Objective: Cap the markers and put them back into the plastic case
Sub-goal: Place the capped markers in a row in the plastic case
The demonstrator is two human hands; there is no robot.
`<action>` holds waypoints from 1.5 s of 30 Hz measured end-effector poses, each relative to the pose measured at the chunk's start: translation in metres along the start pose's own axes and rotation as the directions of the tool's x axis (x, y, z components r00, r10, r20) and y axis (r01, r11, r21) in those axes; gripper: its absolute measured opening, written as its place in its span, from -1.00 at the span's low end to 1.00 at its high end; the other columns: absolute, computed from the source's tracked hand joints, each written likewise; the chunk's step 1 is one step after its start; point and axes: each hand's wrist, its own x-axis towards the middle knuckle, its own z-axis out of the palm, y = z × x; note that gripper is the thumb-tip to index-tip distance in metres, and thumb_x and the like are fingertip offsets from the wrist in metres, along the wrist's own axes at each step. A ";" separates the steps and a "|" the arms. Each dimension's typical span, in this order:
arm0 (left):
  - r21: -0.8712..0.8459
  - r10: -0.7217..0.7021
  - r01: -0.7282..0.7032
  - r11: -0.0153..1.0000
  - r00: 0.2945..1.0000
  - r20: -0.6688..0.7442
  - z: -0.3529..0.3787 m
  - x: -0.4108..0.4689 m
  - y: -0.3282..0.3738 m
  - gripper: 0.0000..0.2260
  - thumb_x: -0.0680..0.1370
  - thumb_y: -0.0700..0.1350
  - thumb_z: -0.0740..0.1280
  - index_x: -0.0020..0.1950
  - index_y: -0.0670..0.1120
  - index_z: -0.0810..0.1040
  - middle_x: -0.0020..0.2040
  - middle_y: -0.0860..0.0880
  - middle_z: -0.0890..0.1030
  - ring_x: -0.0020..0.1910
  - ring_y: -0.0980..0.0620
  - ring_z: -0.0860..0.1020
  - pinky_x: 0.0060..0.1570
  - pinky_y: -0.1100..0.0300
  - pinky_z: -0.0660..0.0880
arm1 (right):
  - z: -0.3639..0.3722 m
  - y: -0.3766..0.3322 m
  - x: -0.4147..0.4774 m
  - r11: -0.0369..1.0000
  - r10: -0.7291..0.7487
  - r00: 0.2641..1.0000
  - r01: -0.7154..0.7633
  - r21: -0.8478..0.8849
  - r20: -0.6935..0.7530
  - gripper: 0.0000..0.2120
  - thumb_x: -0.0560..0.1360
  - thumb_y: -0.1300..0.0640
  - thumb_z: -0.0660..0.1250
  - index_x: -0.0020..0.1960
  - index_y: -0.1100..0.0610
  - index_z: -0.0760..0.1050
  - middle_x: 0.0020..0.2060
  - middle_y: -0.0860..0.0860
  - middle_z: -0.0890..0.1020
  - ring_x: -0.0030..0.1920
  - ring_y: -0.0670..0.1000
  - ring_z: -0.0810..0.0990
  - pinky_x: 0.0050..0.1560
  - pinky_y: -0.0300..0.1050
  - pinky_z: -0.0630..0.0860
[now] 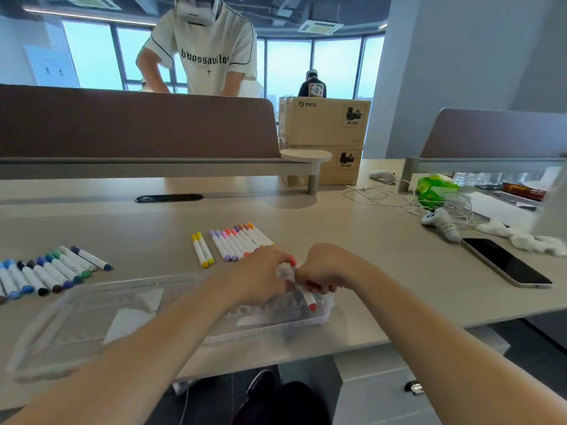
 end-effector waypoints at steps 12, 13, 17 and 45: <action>0.099 0.034 -0.044 0.994 0.995 0.097 0.005 -0.005 0.010 -0.60 0.57 0.06 0.32 0.37 -0.04 0.45 0.32 0.05 0.45 0.19 0.01 0.50 0.04 0.18 0.44 | 0.003 0.016 0.013 0.999 -0.023 1.000 0.023 -0.048 -0.017 -0.69 0.54 0.13 0.29 -0.34 0.24 0.51 -0.51 0.08 0.48 -0.60 -0.03 0.38 -0.61 -0.34 0.27; 0.105 0.041 -0.051 0.993 0.994 0.098 0.007 -0.002 0.007 -0.56 0.56 0.10 0.33 0.38 -0.04 0.45 0.37 0.06 0.40 0.26 0.01 0.44 0.15 0.17 0.40 | 0.003 0.016 0.013 0.998 -0.022 1.000 0.022 -0.055 -0.011 -0.68 0.55 0.11 0.29 -0.34 0.23 0.51 -0.50 0.09 0.48 -0.58 -0.03 0.38 -0.58 -0.31 0.29; 0.067 0.046 -0.052 0.996 0.996 0.082 0.016 0.008 -0.002 -0.54 0.46 0.24 0.38 0.27 0.04 0.53 0.31 0.09 0.43 0.26 0.03 0.43 0.28 -0.01 0.40 | 0.003 0.018 0.014 0.999 -0.018 1.000 0.018 -0.050 0.012 -0.72 0.55 0.11 0.30 -0.26 0.26 0.54 -0.44 0.12 0.49 -0.54 0.00 0.38 -0.51 -0.25 0.32; 0.061 0.013 -0.019 0.998 0.994 0.106 0.020 0.012 0.001 -0.53 0.35 0.40 0.31 -0.13 0.02 0.65 -0.22 0.03 0.61 -0.23 0.02 0.58 -0.12 -0.07 0.58 | -0.006 -0.003 0.021 0.951 0.024 0.987 0.027 -0.309 0.160 -0.81 0.55 0.13 0.32 -0.08 0.25 0.62 -0.32 0.10 0.56 -0.47 -0.01 0.42 -0.39 -0.21 0.40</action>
